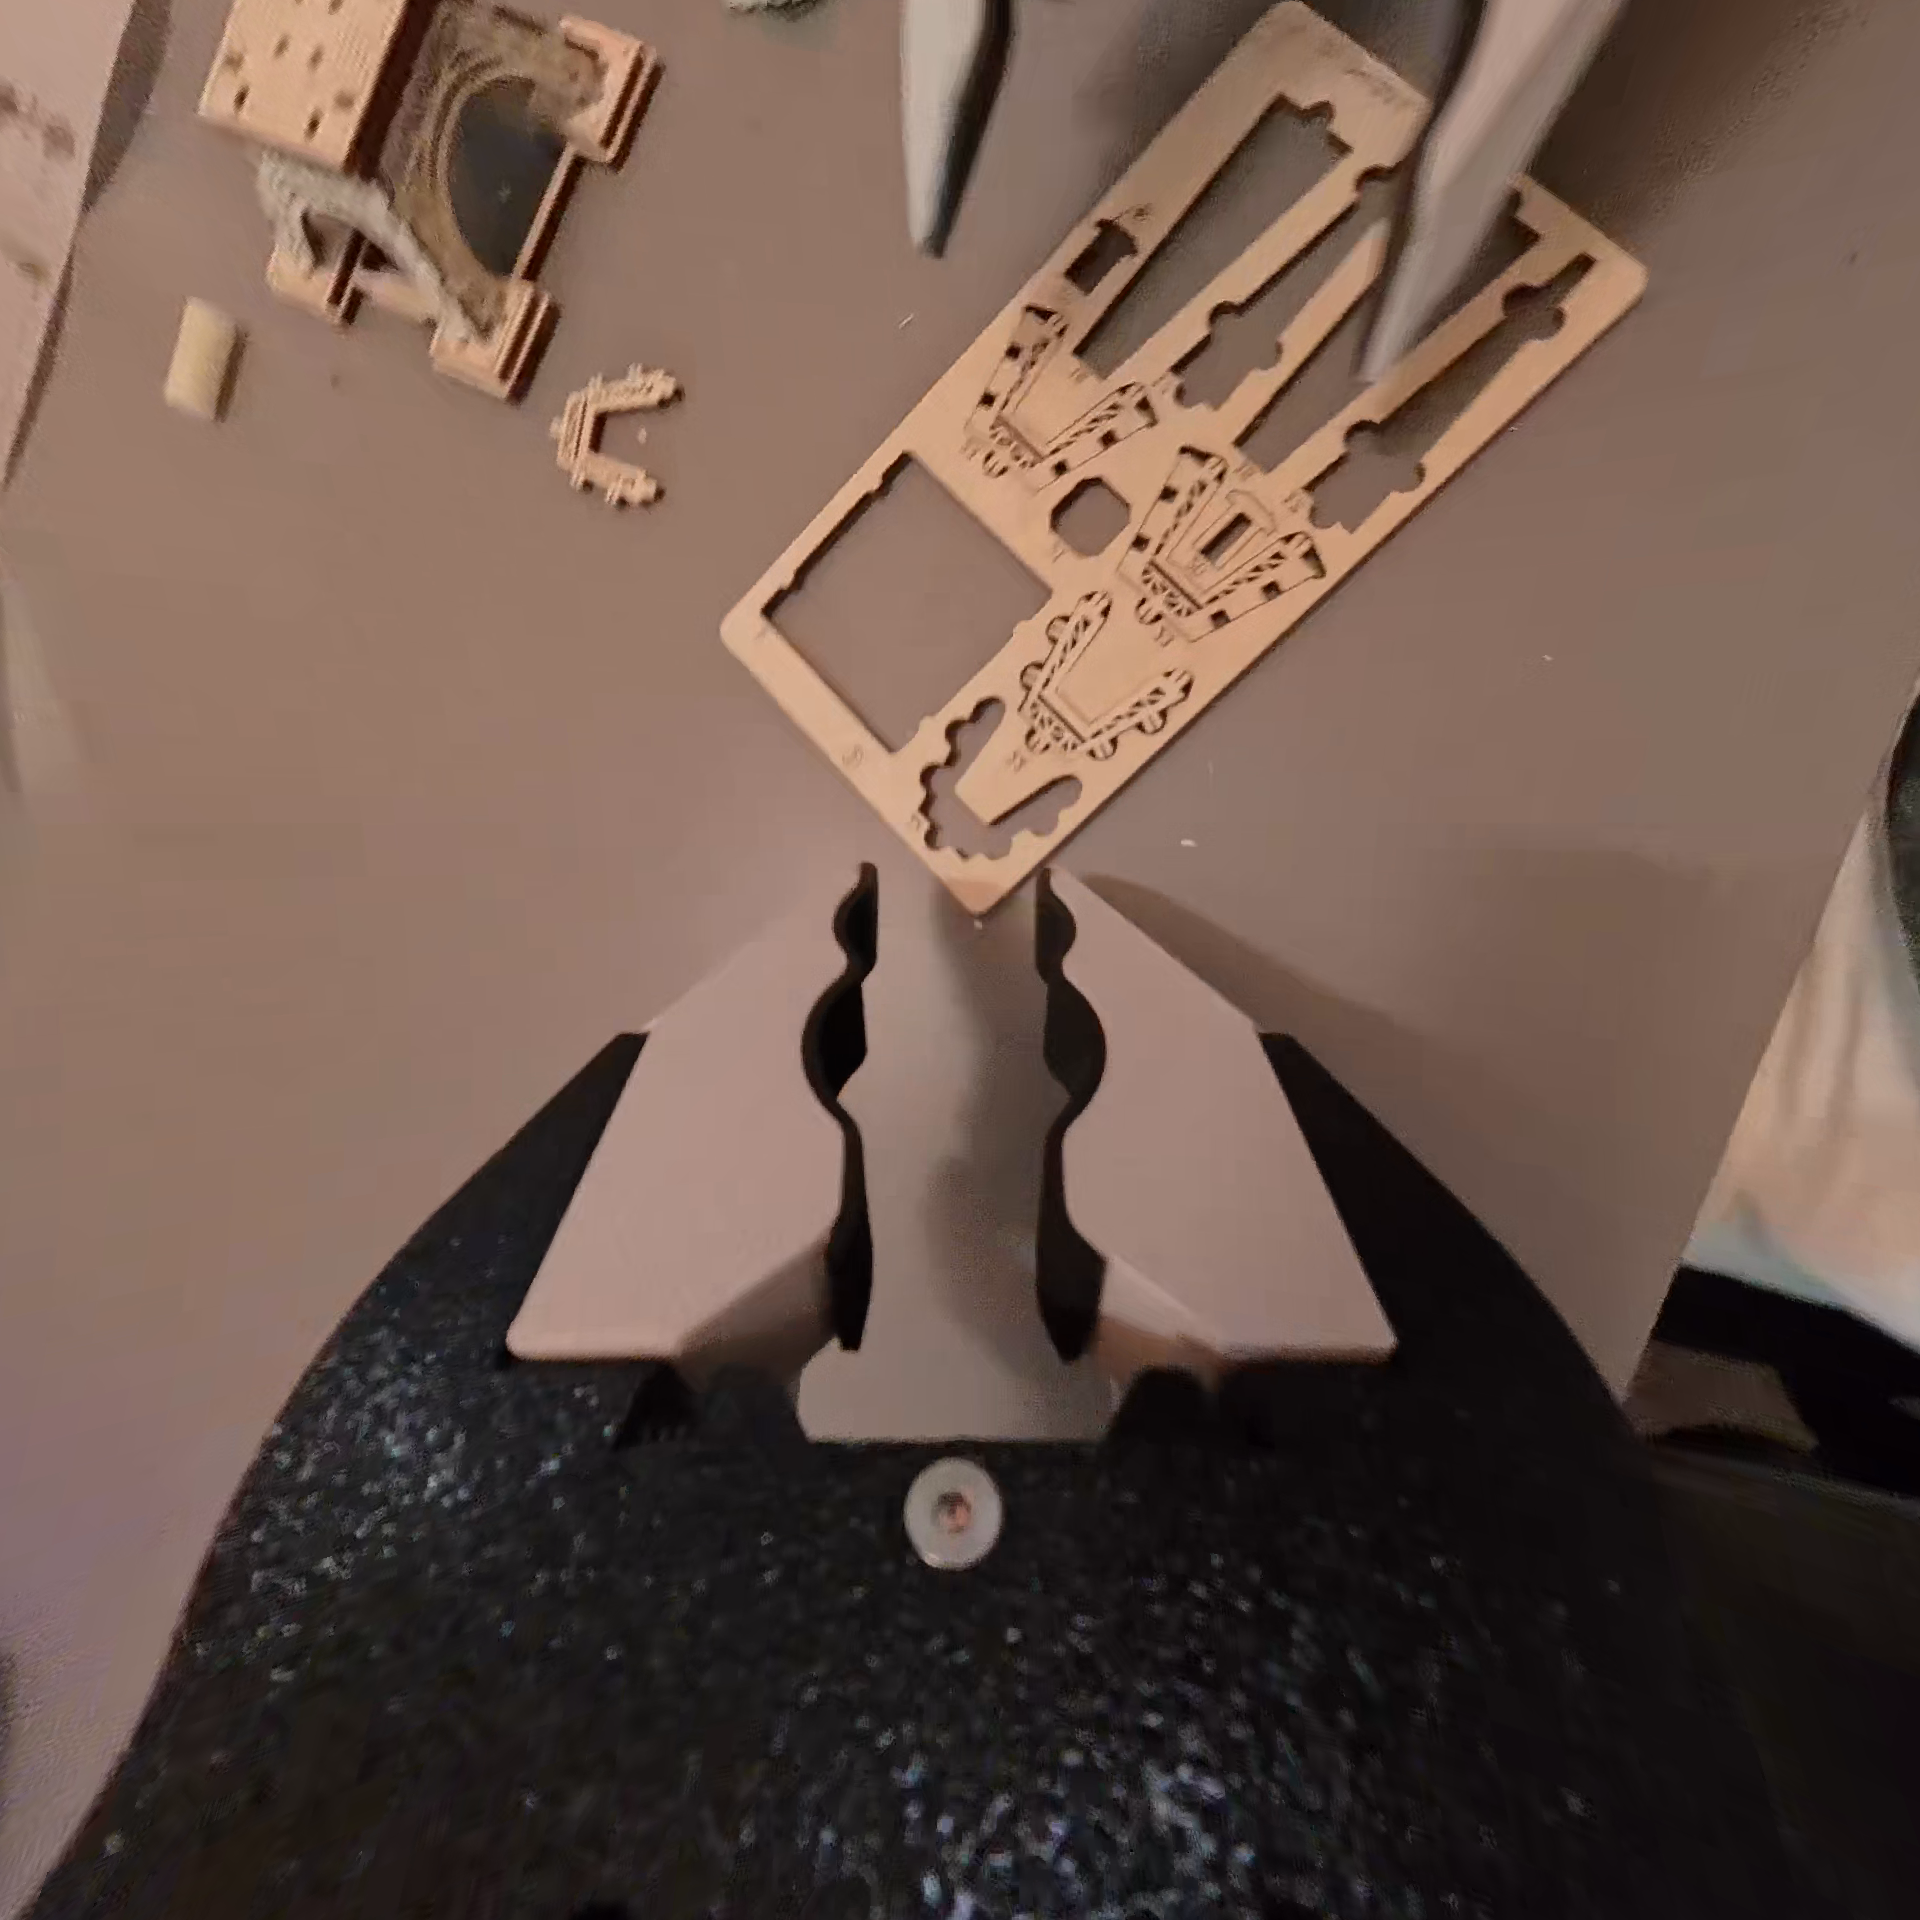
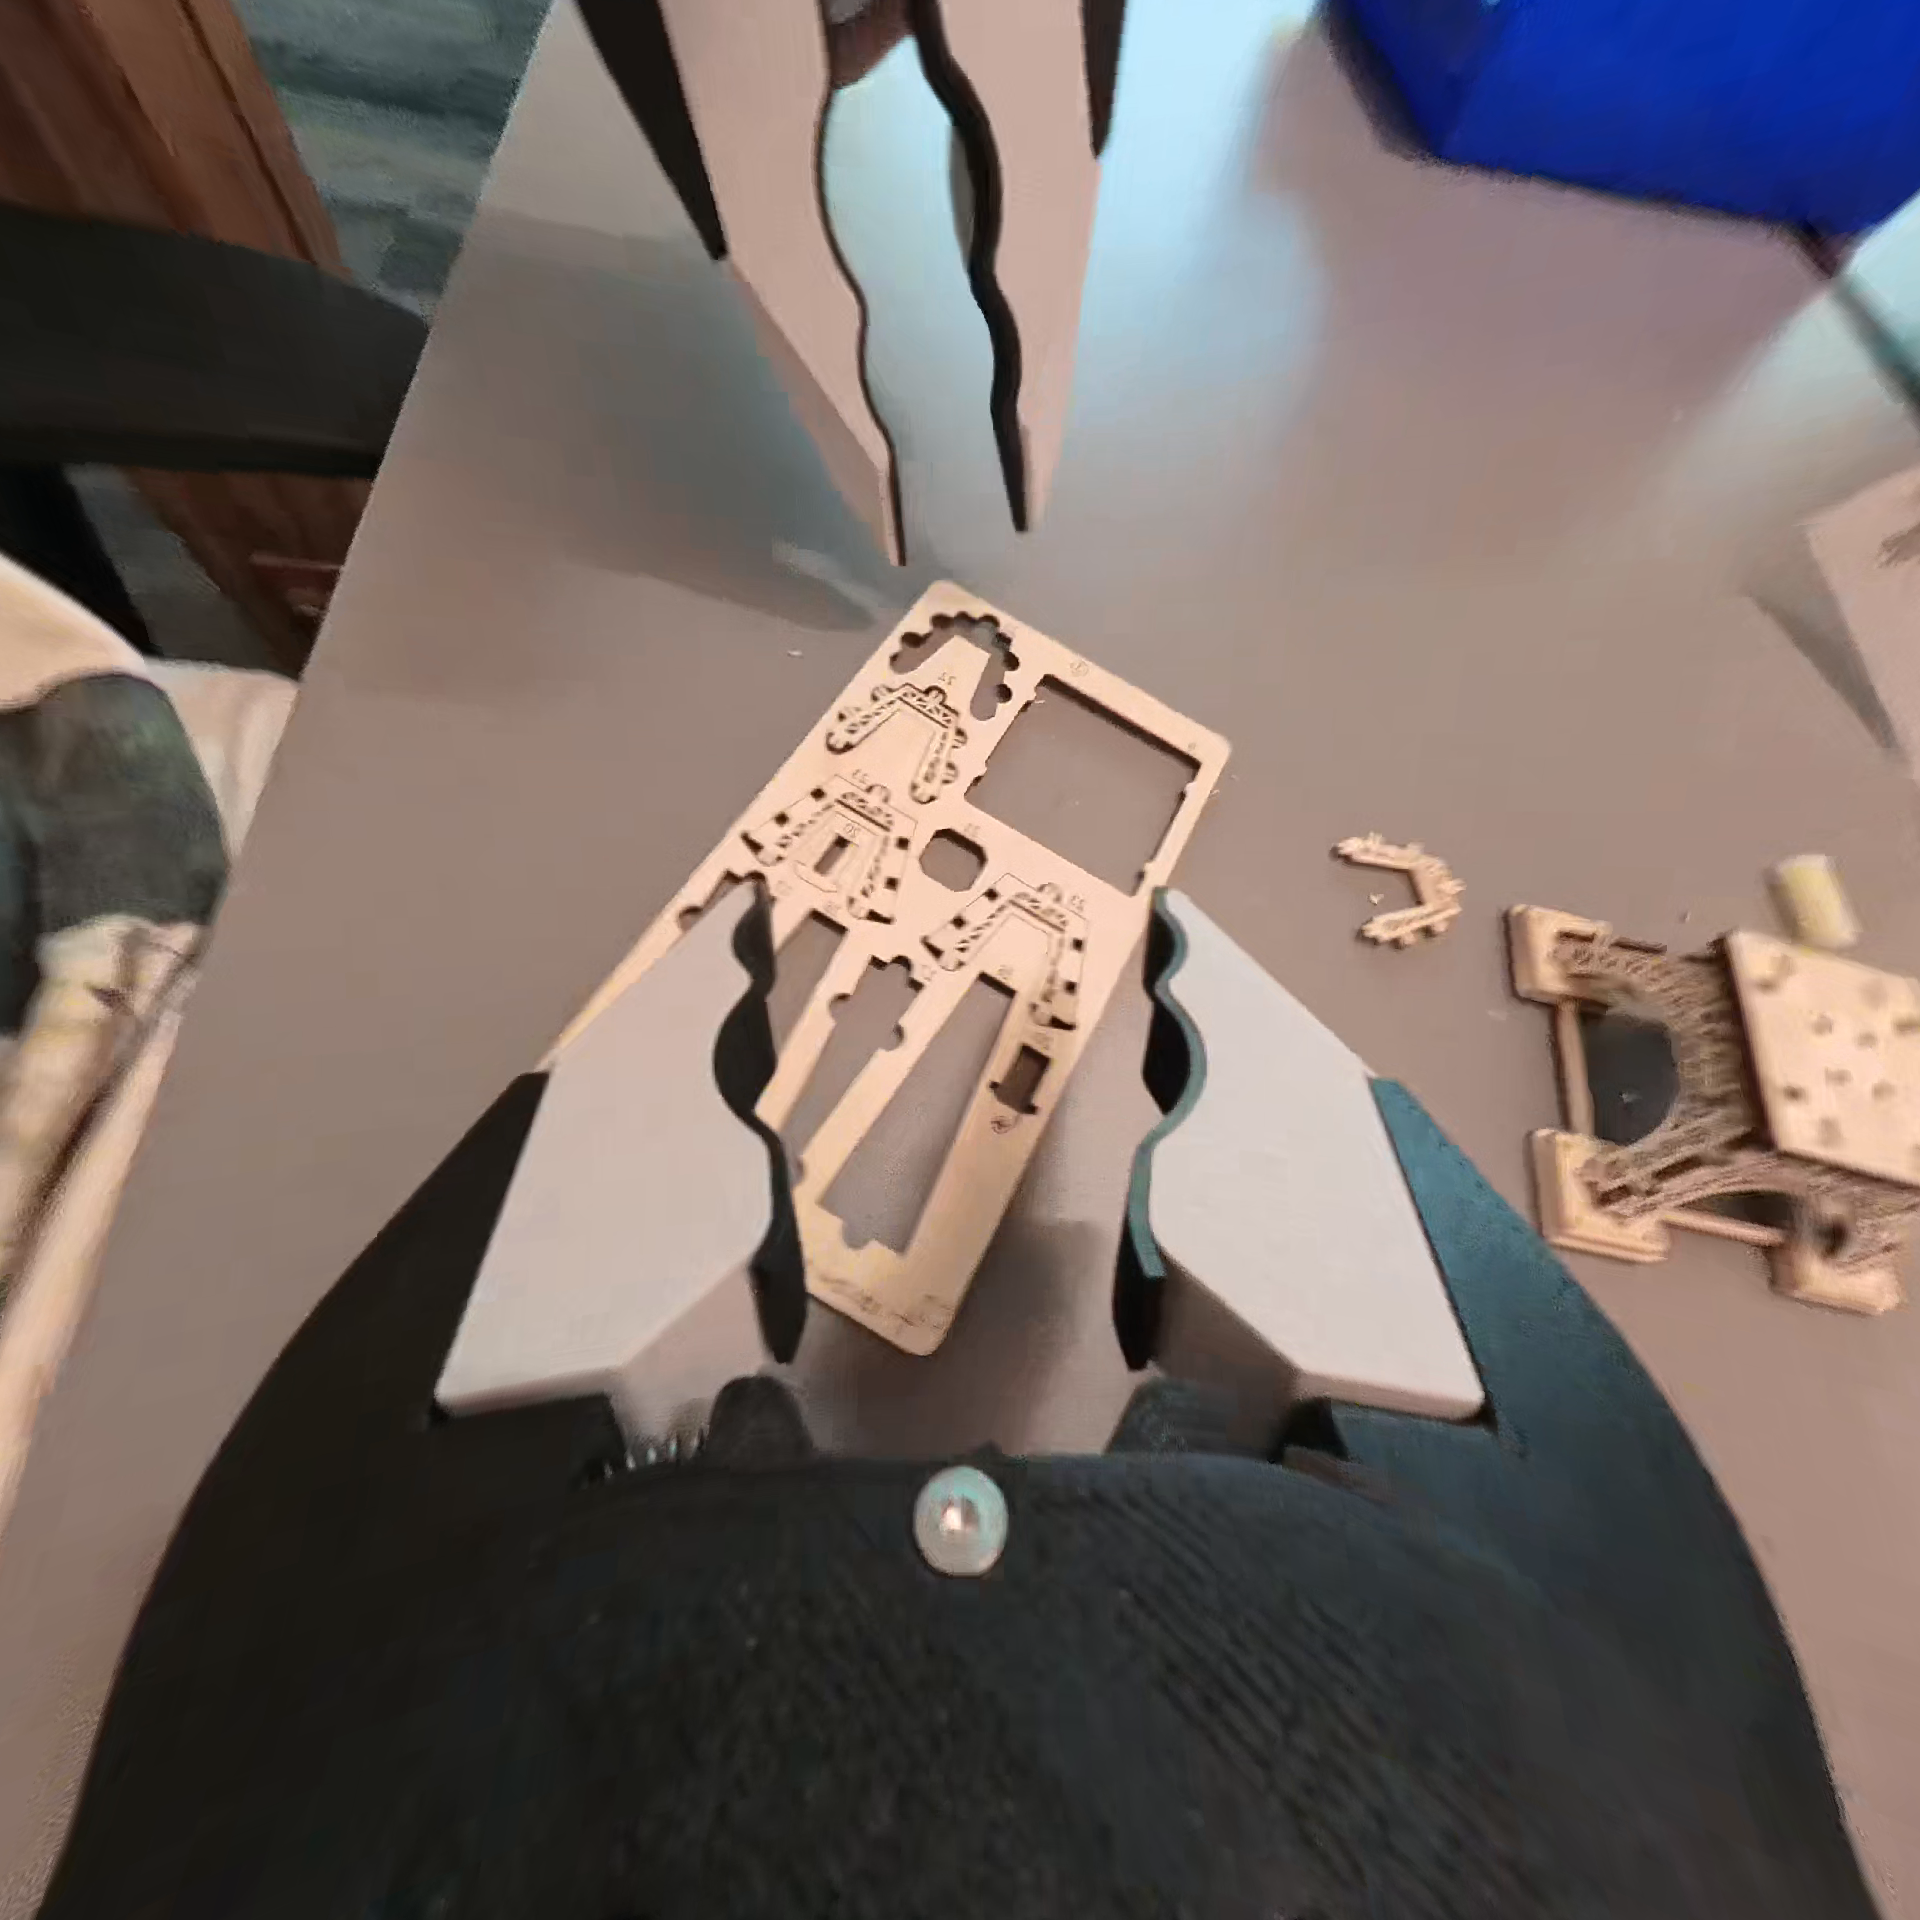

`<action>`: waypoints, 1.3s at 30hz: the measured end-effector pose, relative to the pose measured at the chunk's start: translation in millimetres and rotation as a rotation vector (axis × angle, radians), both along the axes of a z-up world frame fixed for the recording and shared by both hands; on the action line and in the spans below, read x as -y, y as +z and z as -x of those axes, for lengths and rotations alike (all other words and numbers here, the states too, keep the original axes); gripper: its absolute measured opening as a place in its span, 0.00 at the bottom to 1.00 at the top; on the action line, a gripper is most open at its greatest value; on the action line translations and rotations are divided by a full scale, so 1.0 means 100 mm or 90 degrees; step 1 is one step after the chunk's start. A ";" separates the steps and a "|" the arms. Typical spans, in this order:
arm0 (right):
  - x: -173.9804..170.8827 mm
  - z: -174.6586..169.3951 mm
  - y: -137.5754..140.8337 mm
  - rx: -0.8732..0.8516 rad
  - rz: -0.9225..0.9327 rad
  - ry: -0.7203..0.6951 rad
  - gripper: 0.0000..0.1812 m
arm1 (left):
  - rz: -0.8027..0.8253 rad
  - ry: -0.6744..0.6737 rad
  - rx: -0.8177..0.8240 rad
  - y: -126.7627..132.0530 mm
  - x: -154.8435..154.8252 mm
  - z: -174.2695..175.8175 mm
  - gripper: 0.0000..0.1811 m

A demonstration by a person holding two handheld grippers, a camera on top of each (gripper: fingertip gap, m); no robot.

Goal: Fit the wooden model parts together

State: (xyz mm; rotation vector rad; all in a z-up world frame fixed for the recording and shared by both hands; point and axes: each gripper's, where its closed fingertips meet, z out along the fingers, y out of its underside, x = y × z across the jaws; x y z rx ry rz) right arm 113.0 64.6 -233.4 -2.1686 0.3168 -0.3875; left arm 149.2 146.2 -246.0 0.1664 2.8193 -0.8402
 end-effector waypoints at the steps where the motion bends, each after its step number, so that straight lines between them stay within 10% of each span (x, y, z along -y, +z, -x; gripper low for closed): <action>1: -0.04 0.04 -0.03 -0.046 0.002 -0.009 0.40 | 0.016 0.029 -0.017 -0.02 -0.04 0.00 0.17; 4: -0.11 0.21 -0.23 -0.164 0.065 -0.035 0.44 | 0.045 0.092 -0.048 -0.10 -0.12 0.01 0.19; 10: 0.06 -0.13 -0.22 -0.055 0.135 -0.250 0.68 | 0.068 0.125 -0.051 -0.16 -0.15 0.04 0.21; 25: 0.06 0.04 -0.35 -0.191 0.118 -0.233 0.64 | 0.108 0.294 0.001 0.52 -1.56 0.11 0.19; 32: 0.20 0.04 -0.33 -0.214 0.161 -0.264 0.48 | 0.360 0.326 -0.094 0.66 -0.71 0.04 0.16; 39: 0.17 0.04 -0.32 -0.221 0.158 -0.250 0.41 | 0.345 0.285 -0.109 0.42 -0.16 0.18 0.17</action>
